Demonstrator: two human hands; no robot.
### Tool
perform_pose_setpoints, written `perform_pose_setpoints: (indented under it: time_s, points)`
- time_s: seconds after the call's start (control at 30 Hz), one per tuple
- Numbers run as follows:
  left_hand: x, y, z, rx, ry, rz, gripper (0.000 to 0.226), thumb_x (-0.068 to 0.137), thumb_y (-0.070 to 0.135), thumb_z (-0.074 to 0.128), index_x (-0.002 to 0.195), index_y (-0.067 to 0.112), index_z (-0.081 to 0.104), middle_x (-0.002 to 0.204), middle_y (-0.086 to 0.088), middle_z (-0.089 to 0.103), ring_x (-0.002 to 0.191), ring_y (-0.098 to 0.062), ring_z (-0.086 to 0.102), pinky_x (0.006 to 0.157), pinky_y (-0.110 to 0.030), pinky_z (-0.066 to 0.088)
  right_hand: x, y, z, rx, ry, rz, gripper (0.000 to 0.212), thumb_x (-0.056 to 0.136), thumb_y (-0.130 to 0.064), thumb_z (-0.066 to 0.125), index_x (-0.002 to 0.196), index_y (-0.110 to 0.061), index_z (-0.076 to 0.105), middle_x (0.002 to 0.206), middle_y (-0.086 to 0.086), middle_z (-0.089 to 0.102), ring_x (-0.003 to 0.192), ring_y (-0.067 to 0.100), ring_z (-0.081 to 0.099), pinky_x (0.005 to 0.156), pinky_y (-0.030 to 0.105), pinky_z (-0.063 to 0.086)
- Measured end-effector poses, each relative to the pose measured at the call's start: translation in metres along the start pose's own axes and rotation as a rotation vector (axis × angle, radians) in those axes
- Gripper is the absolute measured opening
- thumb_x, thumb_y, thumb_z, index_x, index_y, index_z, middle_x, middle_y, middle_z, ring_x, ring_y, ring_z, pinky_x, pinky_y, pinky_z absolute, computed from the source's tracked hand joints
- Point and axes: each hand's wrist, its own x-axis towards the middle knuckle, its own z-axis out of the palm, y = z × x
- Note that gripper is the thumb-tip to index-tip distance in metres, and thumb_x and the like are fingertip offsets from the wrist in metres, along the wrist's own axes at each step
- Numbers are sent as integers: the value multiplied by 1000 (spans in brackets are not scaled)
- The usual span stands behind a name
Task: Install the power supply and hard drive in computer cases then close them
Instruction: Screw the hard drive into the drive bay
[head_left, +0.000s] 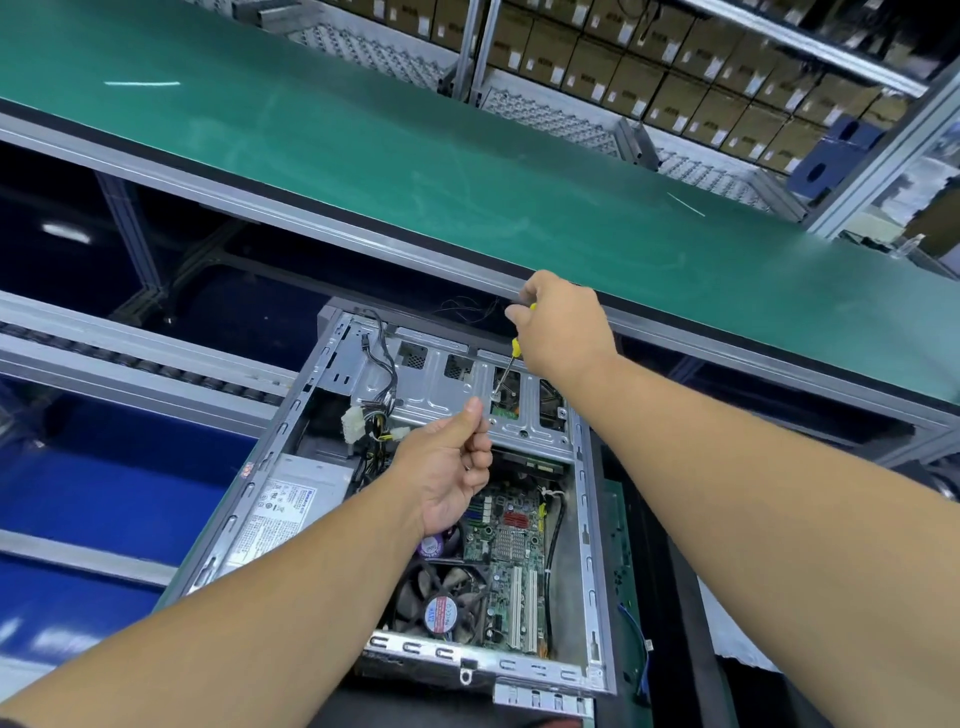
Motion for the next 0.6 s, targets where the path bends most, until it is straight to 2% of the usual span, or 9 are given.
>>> perform_pose_setpoints:
  time_s: [0.07,0.13,0.17,0.2,0.23,0.3,0.4,0.47,0.6]
  points:
    - [1,0,-1,-1,17,-1,29,77,38,80,80,12,67,66,-1,56,51,-10,48,39,-18,33,-3,2,2,8,3,-42,37,104,-36,55,136,-18,55,115,13,69,101,34,63,79,36,51]
    - [1,1,-1,-6,14,0,29,76,37,80,81,12,67,66,-1,57,51,-9,48,39,-17,33,-8,2,6,118,-108,-116,55,106,-30,49,158,-25,32,132,9,63,112,30,61,87,36,50]
    - [1,1,-1,-11,7,0,29,77,36,80,83,11,68,67,-1,58,51,-9,49,39,-17,34,-10,3,7,211,-182,-135,61,107,-23,48,161,-32,22,133,5,60,111,27,62,88,38,52]
    - [1,1,-1,-21,-1,3,28,78,34,78,85,9,68,68,-2,59,52,-9,50,39,-17,35,-11,4,9,302,-236,-135,65,106,-17,47,161,-38,20,129,0,59,107,23,63,87,39,56]
    - [1,1,-1,-31,-8,7,27,80,32,77,88,8,68,69,-3,61,53,-9,50,40,-17,36,-11,6,10,362,-242,-117,65,106,-14,48,159,-42,25,123,-3,61,102,19,65,83,37,58]
    - [1,0,-1,-42,-18,12,24,85,28,73,93,6,68,71,-4,63,54,-9,52,41,-16,38,-9,10,12,355,-126,-61,54,104,-17,55,151,-42,43,108,-4,64,92,17,67,73,32,59]
    - [2,-1,-1,-30,-27,14,18,93,24,68,96,6,67,72,-4,64,55,-9,52,42,-16,38,-10,11,16,377,14,7,39,100,-22,63,136,-36,59,92,-2,64,86,23,70,79,42,60]
    - [3,-1,-1,-18,-21,17,21,89,26,71,95,6,68,71,-4,63,55,-9,51,42,-16,38,-12,9,20,363,69,5,38,98,-26,67,135,-36,60,89,-6,63,84,21,67,80,42,60]
    - [3,0,-3,16,-12,20,25,79,34,78,85,11,69,68,-2,59,53,-9,49,40,-17,36,-17,11,23,317,155,32,45,100,-34,65,143,-38,54,81,-14,57,80,16,61,73,33,55]
